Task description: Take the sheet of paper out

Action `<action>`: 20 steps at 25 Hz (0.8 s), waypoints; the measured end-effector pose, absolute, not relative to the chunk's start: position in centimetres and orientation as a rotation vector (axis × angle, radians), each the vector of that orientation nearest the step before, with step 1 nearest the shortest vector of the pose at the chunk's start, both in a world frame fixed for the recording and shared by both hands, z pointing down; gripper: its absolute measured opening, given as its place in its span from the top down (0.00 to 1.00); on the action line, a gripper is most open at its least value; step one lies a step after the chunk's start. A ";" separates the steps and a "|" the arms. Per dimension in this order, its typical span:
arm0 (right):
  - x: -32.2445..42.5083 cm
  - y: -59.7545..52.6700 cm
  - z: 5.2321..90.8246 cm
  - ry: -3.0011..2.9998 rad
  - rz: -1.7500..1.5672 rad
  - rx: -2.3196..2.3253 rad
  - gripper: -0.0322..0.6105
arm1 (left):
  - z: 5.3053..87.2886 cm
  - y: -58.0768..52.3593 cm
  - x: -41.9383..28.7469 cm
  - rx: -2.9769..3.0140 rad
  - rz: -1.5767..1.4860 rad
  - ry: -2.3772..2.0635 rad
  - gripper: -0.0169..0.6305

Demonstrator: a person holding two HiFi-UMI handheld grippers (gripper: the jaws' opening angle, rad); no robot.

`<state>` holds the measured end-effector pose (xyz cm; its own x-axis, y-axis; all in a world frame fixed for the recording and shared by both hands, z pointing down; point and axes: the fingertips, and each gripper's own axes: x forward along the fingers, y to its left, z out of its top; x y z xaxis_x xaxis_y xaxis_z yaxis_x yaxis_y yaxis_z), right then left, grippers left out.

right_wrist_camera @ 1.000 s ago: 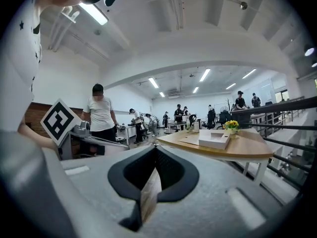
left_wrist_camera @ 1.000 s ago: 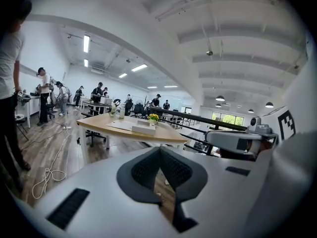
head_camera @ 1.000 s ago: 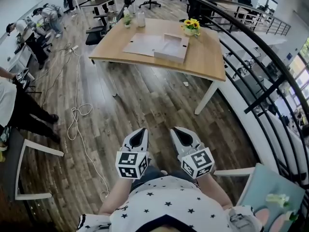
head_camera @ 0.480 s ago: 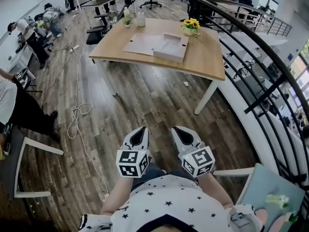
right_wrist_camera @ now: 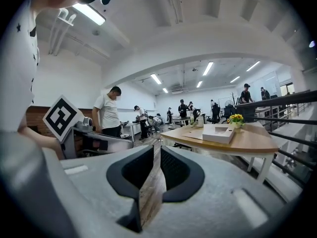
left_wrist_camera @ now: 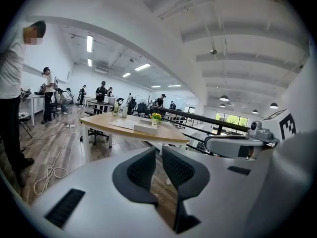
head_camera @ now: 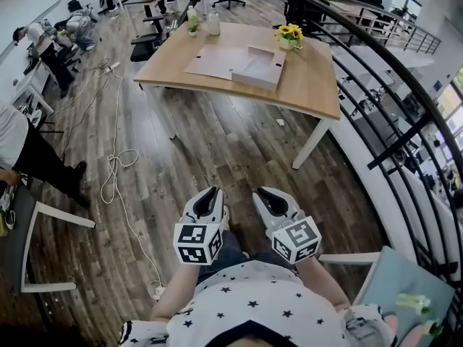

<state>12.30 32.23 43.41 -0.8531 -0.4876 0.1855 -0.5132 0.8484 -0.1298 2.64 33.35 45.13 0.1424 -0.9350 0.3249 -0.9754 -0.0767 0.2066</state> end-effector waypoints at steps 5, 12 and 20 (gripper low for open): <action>11.8 30.2 44.0 -2.883 0.292 0.790 0.88 | 45.4 31.2 2.5 2.083 0.154 -1.822 0.88; 10.3 25.2 44.4 -2.885 0.314 0.812 0.79 | 45.7 26.6 0.9 2.092 0.144 -1.813 0.82; 7.4 18.5 44.2 -2.880 0.335 0.830 0.73 | 45.3 20.0 -1.6 2.116 0.151 -1.797 0.81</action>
<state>7.40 18.50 44.21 -0.8414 -0.5096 0.1802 -0.5373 0.8247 -0.1767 -1.55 20.02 45.31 0.1860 -0.9330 0.3082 -0.9712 -0.1271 0.2014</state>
